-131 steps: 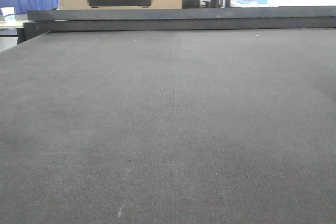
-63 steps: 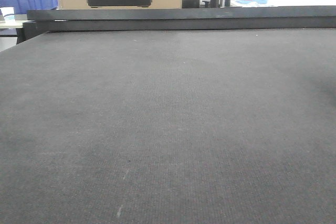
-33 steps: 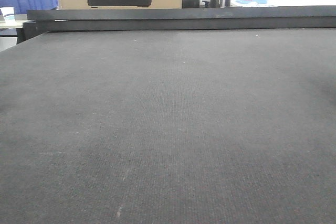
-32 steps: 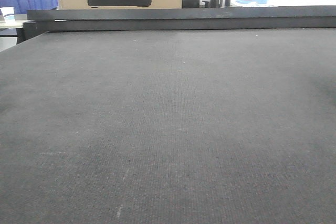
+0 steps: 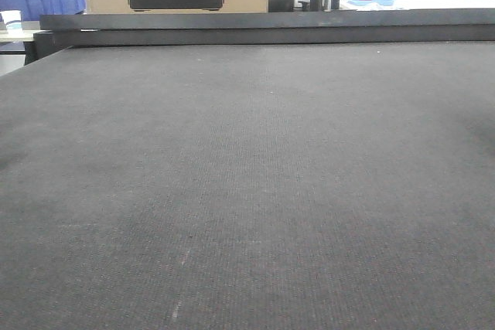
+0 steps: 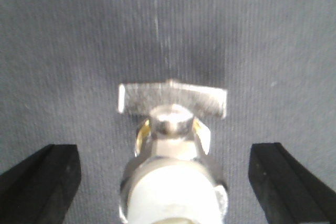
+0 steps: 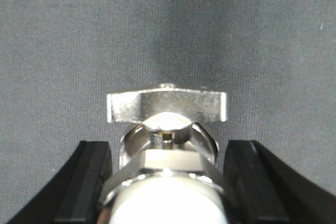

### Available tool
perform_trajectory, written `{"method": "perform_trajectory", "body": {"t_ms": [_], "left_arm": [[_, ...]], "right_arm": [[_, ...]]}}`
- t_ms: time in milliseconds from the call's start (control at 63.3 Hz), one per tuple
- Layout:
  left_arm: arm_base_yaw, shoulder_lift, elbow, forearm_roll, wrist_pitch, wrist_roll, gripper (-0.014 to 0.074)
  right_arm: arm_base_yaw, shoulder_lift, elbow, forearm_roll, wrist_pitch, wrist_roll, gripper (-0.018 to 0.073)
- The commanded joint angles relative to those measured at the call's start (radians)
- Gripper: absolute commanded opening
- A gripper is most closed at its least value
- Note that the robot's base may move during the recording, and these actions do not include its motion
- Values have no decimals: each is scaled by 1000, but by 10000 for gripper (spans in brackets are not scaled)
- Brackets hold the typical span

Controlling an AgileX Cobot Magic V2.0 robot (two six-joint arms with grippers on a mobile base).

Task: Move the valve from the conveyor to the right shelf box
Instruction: 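Close the left gripper around the other valve and lift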

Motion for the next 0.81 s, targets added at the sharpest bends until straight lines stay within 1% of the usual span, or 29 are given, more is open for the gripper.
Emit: {"method": "perform_trajectory", "body": {"t_ms": [0,206,490,585,632,664,711,775,790], "left_arm": [[-4,-1,12,-8,-21,-1,547],[-4,-1,12,-8,-67,-1,547],[-4,-1,12,-8,-65,-1,546],[-4,-1,12,-8,-63,-1,515],[-4,-1,12,-8,-63,-1,479],[-4,-1,12,-15,-63,-1,430],[-4,-1,12,-15,-61,-1,336],[-4,-1,12,-35,-61,-1,202],[-4,-1,12,-41,-61,-1,147]], "right_arm": [[-1,-14,-15,0,-25,-8,-167],[-1,-14,-15,0,-25,-8,-167],[-1,-14,-15,0,-25,-8,-167],[-1,-14,-15,0,-25,-8,-167],[-1,-14,-15,0,-25,-8,-167],[-1,-14,-15,0,-25,-8,-167],[-1,-14,-15,0,-25,-8,-167],[-1,-14,-15,0,-25,-8,-167],[-1,-14,-15,0,-25,-8,-167]]}}
